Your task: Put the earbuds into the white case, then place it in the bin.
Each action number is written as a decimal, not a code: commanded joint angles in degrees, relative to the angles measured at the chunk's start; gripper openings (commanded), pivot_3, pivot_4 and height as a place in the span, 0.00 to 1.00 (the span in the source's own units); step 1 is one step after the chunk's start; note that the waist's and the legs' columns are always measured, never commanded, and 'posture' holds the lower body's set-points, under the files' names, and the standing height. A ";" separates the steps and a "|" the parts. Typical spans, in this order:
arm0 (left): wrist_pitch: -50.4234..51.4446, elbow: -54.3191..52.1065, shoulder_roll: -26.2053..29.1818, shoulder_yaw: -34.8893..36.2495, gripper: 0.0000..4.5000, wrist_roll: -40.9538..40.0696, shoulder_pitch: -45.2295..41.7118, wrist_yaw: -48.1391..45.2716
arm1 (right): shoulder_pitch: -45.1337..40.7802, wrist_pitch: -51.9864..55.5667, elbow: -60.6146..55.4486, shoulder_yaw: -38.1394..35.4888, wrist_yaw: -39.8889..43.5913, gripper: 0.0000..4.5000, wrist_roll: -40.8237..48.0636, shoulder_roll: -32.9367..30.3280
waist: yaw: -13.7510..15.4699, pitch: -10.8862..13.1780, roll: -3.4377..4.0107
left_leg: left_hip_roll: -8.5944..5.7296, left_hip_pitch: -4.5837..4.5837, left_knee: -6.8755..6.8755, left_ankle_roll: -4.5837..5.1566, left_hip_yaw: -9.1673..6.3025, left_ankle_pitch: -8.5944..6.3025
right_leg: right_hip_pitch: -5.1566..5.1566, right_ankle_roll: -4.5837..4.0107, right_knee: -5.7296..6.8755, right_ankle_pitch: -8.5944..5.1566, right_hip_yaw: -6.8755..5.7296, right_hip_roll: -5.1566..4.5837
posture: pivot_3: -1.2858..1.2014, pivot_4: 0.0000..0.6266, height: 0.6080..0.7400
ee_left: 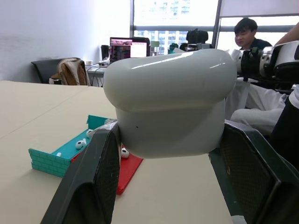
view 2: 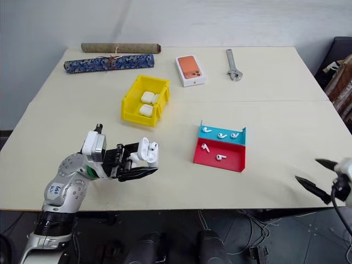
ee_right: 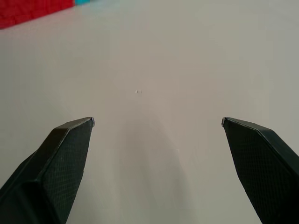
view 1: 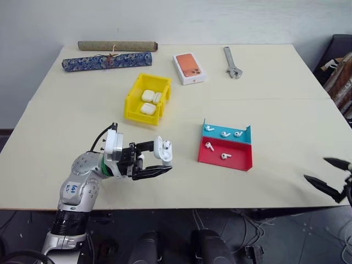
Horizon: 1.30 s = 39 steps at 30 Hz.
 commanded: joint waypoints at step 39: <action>-3.32 -8.60 -1.23 -1.62 0.62 1.30 5.49 7.54 | -73.97 -19.21 48.91 54.16 9.59 0.49 -46.59 16.74 | 0.20 0.09 -0.06 | 0.02 -0.87 0.49 -0.16 -0.05 -0.05 | -1.01 0.06 0.70 0.03 -0.07 -0.03 | 0.52 0.24 1.00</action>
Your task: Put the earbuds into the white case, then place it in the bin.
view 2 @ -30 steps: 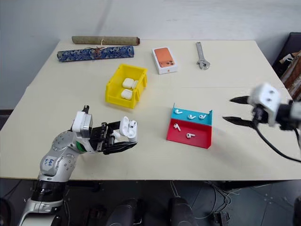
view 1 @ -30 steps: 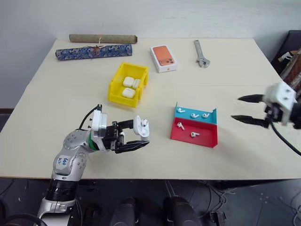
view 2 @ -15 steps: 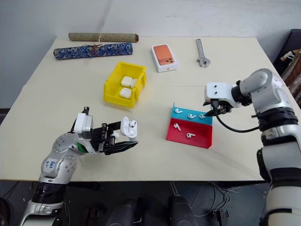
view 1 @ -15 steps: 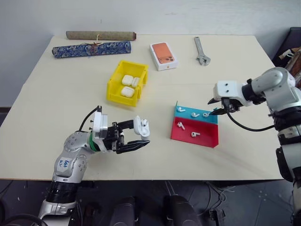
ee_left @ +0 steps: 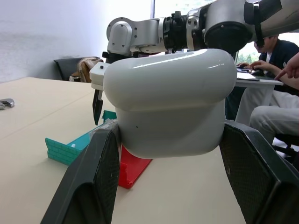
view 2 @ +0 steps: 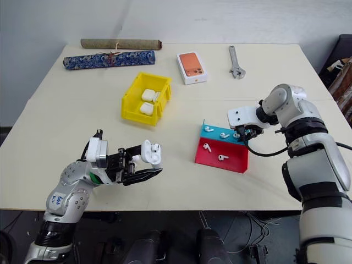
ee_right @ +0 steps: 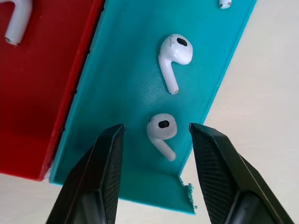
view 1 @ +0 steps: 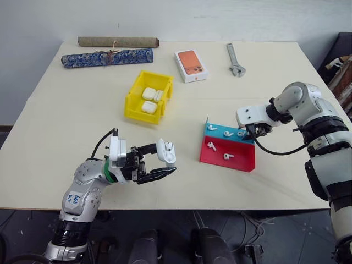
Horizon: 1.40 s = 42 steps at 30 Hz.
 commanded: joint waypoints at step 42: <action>1.87 -4.82 1.31 0.77 0.62 -0.82 -0.07 2.41 | -2.87 5.71 6.00 0.31 -2.40 0.14 -5.90 4.24 | -0.10 0.00 0.00 | 0.00 0.05 0.10 -0.04 0.00 0.02 | 0.00 -0.01 0.19 0.00 0.03 0.00 | 0.52 0.24 1.00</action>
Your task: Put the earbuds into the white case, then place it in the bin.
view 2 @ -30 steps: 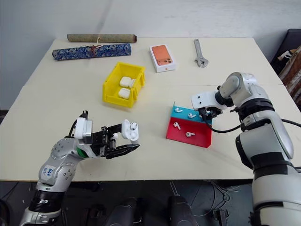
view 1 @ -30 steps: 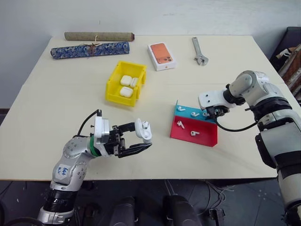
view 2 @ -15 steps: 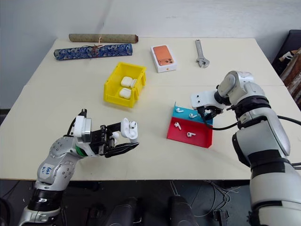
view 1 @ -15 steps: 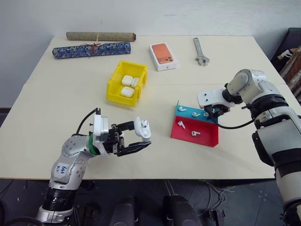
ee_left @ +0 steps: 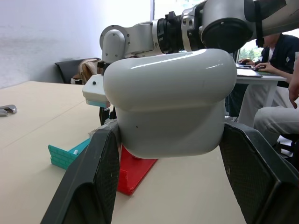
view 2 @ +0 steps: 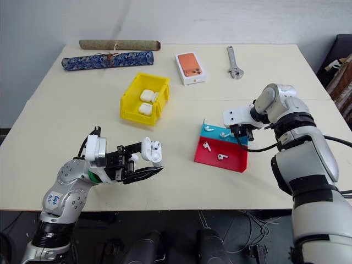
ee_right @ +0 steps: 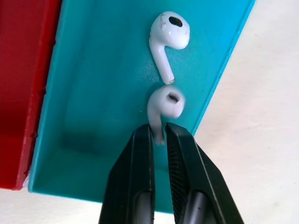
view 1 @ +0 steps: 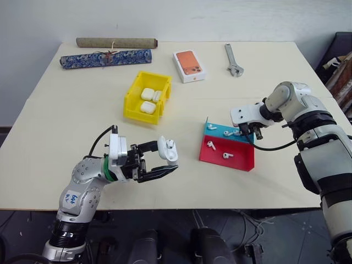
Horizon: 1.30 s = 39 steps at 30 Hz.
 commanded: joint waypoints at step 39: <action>-0.57 -2.14 0.45 0.53 0.62 -0.69 0.94 -0.33 | -0.05 5.48 0.25 -3.26 1.23 0.60 2.70 1.56 | -0.06 0.00 0.00 | 0.00 0.01 0.00 0.00 0.01 0.00 | 0.00 0.00 0.01 0.00 0.01 0.00 | 0.52 0.24 1.00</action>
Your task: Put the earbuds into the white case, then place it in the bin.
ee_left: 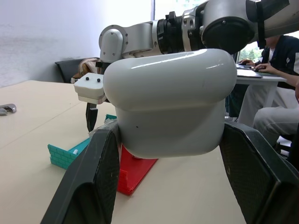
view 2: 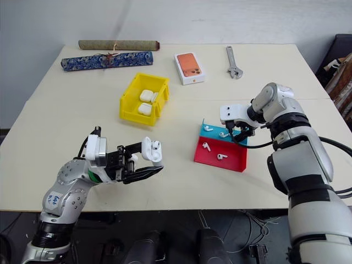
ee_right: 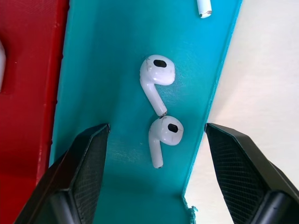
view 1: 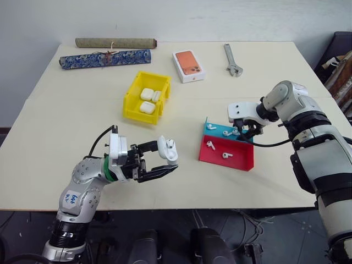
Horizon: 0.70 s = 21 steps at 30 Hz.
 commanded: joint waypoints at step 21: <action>-1.49 -1.27 0.38 0.62 0.62 -0.34 1.33 -1.56 | 0.64 -0.43 0.46 -0.08 -1.21 0.32 -0.24 -0.44 | 0.02 0.00 0.00 | 0.00 0.00 0.00 0.00 0.00 0.00 | 0.00 0.00 0.00 0.00 0.01 0.00 | 0.52 0.24 1.00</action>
